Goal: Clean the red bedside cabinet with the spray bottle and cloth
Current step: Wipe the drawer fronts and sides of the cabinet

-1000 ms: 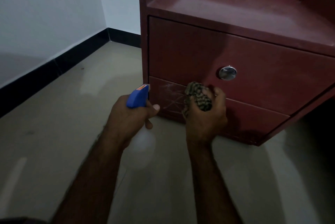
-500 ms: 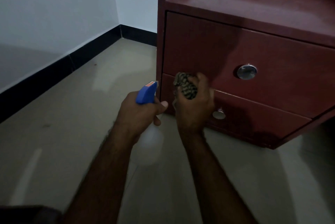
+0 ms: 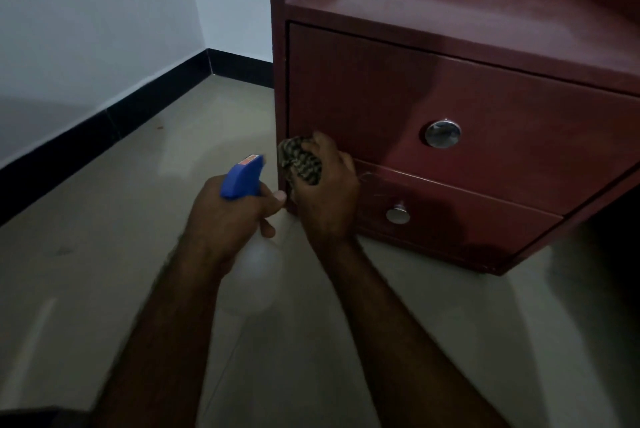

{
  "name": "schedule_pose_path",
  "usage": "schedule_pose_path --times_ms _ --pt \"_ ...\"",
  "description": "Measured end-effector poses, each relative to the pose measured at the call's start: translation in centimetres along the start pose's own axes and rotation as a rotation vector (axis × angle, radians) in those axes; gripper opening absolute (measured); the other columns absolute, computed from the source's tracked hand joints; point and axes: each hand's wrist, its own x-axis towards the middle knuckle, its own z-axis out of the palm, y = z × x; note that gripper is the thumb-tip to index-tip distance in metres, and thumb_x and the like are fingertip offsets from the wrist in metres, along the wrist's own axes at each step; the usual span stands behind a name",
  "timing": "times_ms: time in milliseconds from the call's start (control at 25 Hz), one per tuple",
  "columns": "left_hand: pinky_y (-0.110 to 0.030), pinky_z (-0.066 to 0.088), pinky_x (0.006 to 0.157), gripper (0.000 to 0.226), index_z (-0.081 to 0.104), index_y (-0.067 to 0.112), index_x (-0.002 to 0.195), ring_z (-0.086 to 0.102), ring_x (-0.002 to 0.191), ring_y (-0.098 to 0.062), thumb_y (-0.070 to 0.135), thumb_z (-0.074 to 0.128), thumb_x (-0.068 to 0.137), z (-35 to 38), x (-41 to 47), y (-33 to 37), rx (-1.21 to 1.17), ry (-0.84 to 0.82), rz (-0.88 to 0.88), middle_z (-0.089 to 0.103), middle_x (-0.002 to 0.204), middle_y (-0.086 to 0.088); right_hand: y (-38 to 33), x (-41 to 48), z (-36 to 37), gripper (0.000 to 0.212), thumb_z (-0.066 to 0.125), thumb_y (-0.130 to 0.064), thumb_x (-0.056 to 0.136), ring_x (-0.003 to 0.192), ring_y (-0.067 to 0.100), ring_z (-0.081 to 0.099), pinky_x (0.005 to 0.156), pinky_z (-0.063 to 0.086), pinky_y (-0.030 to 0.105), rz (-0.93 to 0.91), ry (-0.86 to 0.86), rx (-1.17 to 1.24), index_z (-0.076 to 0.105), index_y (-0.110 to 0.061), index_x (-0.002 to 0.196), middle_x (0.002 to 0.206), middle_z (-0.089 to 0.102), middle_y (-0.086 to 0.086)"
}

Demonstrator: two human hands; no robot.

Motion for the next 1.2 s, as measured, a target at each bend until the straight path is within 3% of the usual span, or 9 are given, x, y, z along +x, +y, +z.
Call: schedule_pose_path --times_ms 120,240,320,440,560,680,760,920,1200 --pt "-0.042 0.055 0.079 0.014 0.070 0.014 0.080 0.070 0.058 -0.021 0.024 0.079 0.084 -0.2 0.0 -0.2 0.007 0.003 0.007 0.071 0.069 -0.008 1.2 -1.0 -2.1 0.060 0.084 -0.011 0.075 0.104 0.020 0.065 0.086 0.035 0.005 0.052 0.085 -0.011 0.067 -0.018 0.132 0.117 0.069 0.010" --pt "-0.042 0.057 0.078 0.016 0.068 0.010 0.083 0.069 0.055 -0.018 0.022 0.080 0.083 0.1 -0.4 -0.7 0.024 0.001 -0.004 0.070 0.070 -0.007 3.5 -1.8 -6.2 0.056 0.086 -0.016 0.072 0.096 0.021 0.065 0.082 0.039 0.014 0.150 0.313 -0.101 0.070 -0.024 0.125 0.106 0.070 0.003" --pt "-0.040 0.055 0.077 0.016 0.068 0.010 0.083 0.068 0.053 -0.014 0.022 0.079 0.084 0.6 -0.5 -0.7 0.042 -0.024 -0.017 0.069 0.064 -0.003 4.7 -2.0 -8.2 0.058 0.086 -0.013 0.072 0.097 0.023 0.065 0.085 0.043 0.020 0.174 0.421 -0.147 0.068 -0.018 0.127 0.106 0.071 0.005" --pt "-0.035 0.050 0.073 0.017 0.069 0.006 0.085 0.068 0.053 -0.014 0.020 0.079 0.084 1.2 -0.6 -0.5 0.032 -0.052 -0.023 0.069 0.062 0.000 4.8 -2.2 -7.9 0.053 0.084 -0.005 0.077 0.102 0.027 0.064 0.091 0.045 0.023 0.120 0.330 -0.190 0.069 -0.009 0.128 0.108 0.073 0.009" --pt "-0.035 0.050 0.074 0.018 0.069 0.005 0.085 0.068 0.054 -0.017 0.019 0.079 0.084 1.4 -0.8 -0.4 0.027 -0.065 -0.011 0.069 0.064 -0.002 4.6 -2.4 -7.1 0.050 0.080 -0.004 0.080 0.105 0.024 0.064 0.094 0.048 0.027 0.086 0.209 -0.210 0.070 -0.013 0.129 0.108 0.072 0.009" --pt "-0.034 0.049 0.073 0.018 0.068 0.005 0.085 0.067 0.052 -0.014 0.020 0.080 0.083 1.5 -0.7 -0.3 0.031 -0.060 -0.015 0.069 0.064 0.000 4.8 -1.3 -7.1 0.047 0.080 -0.009 0.077 0.097 0.014 0.059 0.087 0.046 0.020 0.052 0.270 -0.197 0.071 -0.020 0.122 0.102 0.071 -0.002" --pt "-0.035 0.051 0.074 0.018 0.068 0.005 0.084 0.067 0.052 -0.013 0.020 0.079 0.083 1.5 -0.6 -0.5 0.042 -0.053 -0.022 0.069 0.065 -0.001 5.0 -1.1 -6.5 0.042 0.081 -0.010 0.078 0.093 0.016 0.057 0.084 0.046 0.022 0.011 0.309 -0.218 0.071 -0.018 0.118 0.101 0.073 -0.007" --pt "-0.039 0.052 0.078 0.019 0.069 0.004 0.087 0.067 0.052 -0.012 0.020 0.079 0.084 1.7 -0.9 -0.7 0.040 -0.075 -0.029 0.069 0.063 -0.002 6.4 -4.1 -5.4 0.041 0.081 -0.006 0.082 0.097 0.033 0.064 0.088 0.056 0.039 0.061 0.208 -0.245 0.072 -0.009 0.122 0.106 0.075 0.006" --pt "-0.041 0.055 0.080 0.019 0.069 0.004 0.087 0.067 0.053 -0.016 0.020 0.079 0.084 2.2 -0.7 -1.0 0.035 -0.077 -0.037 0.069 0.065 -0.002 7.3 -3.8 -5.2 0.056 0.083 -0.008 0.074 0.104 0.035 0.064 0.093 0.048 0.038 0.108 0.255 -0.176 0.065 0.001 0.125 0.114 0.066 0.018"
